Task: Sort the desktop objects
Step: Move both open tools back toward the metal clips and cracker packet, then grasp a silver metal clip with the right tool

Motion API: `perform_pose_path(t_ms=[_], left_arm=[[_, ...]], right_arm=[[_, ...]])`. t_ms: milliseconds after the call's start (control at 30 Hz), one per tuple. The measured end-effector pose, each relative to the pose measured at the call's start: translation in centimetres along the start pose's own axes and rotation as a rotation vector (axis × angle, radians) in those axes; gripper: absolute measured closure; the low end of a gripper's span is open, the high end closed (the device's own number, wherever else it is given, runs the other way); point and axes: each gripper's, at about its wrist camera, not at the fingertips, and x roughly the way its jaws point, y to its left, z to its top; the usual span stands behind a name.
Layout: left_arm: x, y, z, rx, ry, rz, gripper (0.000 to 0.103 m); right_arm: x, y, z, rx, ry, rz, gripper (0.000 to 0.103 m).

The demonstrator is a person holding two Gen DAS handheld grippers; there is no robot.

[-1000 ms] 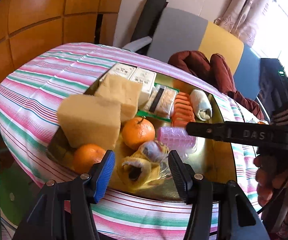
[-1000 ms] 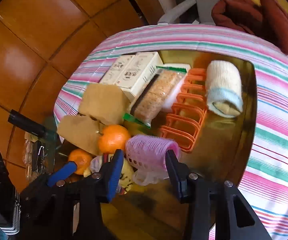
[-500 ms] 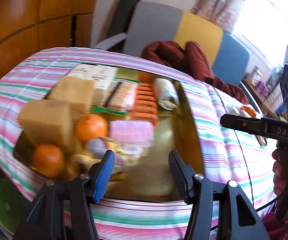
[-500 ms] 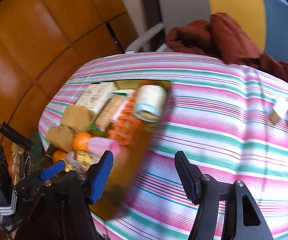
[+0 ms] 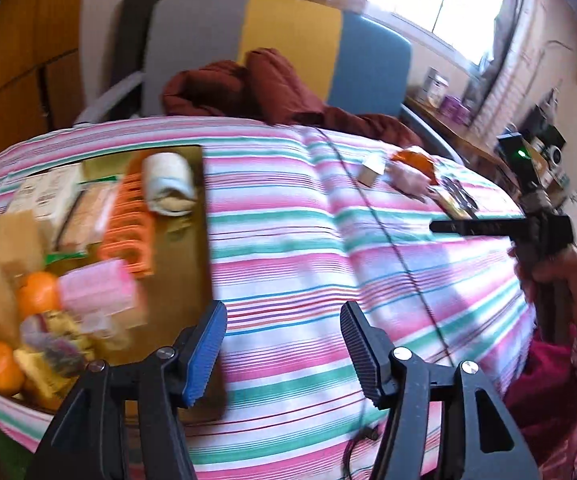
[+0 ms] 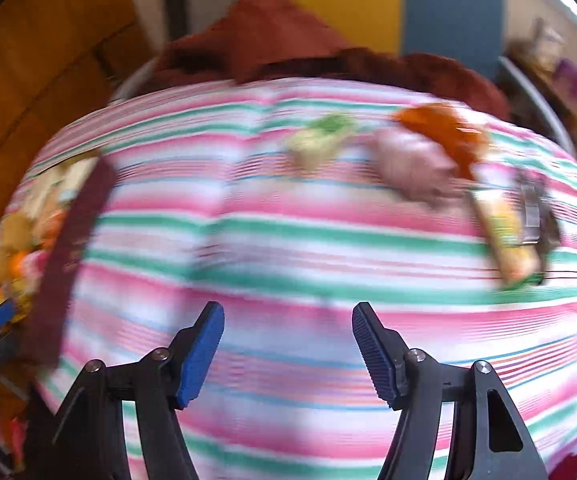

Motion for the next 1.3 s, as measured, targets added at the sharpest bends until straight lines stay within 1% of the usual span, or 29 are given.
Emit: perform_pose_path(t_ms=[167,233,300,400,433,500,567,700,767,833,867,933,1000,1100,1200,1300], left_arm=[[1.6,-2.5,0.1,0.039,0.054,-0.037,0.043],[2.4,-3.3,0.0,0.041,0.082,-0.047,0.043],[3.0,-3.8,-0.2,0.045,0.097,-0.053,0.043],[4.0,-4.6,-0.4,0.055,0.120,-0.056,0.043],[4.3,-4.7,-0.4,0.056,0.127,-0.059,0.043],[4.8,-5.1,-0.4,0.061,0.139,-0.063,0.043],[5.2,-5.6,-0.3,0.068,0.144,-0.071,0.043],[5.9,-6.7,-0.1,0.096,0.158,-0.076,0.043],[6.3,-7.2,0.1,0.101,0.164,-0.080,0.043],[6.6,-7.5,0.3,0.100,0.167,-0.087,0.043],[6.8,-7.6,0.3,0.098,0.168,-0.089,0.043],[7.1,-7.9,0.4,0.096,0.173,-0.095,0.043],[7.4,-8.2,0.5,0.098,0.174,-0.099,0.043],[7.7,-8.4,0.8,0.092,0.177,-0.104,0.043],[7.6,-8.2,1.3,0.075,0.167,-0.100,0.043],[7.7,-7.9,2.2,0.066,0.158,-0.088,0.043]], right_arm=[[0.4,-6.4,1.9,0.073,-0.034,-0.095,0.035],[0.5,-8.5,2.5,0.098,-0.051,-0.150,0.035],[0.2,-10.9,2.8,0.160,-0.070,-0.207,0.035],[-0.3,-14.3,3.0,0.296,-0.088,-0.220,0.035],[-0.2,-15.5,3.2,0.331,-0.085,-0.222,0.035],[0.4,-17.7,3.5,0.377,-0.065,-0.253,0.035],[1.1,-19.1,3.5,0.410,-0.053,-0.225,0.035],[2.4,-19.9,4.4,0.416,-0.055,-0.132,0.036],[3.2,-20.2,4.7,0.421,-0.049,-0.126,0.037],[4.0,-20.6,4.9,0.425,-0.025,-0.143,0.042],[4.1,-21.0,4.8,0.435,-0.026,-0.128,0.042],[4.3,-21.6,4.8,0.472,-0.027,-0.062,0.052],[4.3,-21.8,4.6,0.491,-0.014,-0.021,0.057],[4.4,-21.1,4.5,0.473,0.018,0.026,0.060],[4.5,-19.5,4.2,0.427,0.061,0.071,0.061],[4.2,-16.4,3.4,0.324,0.115,0.110,0.061]])
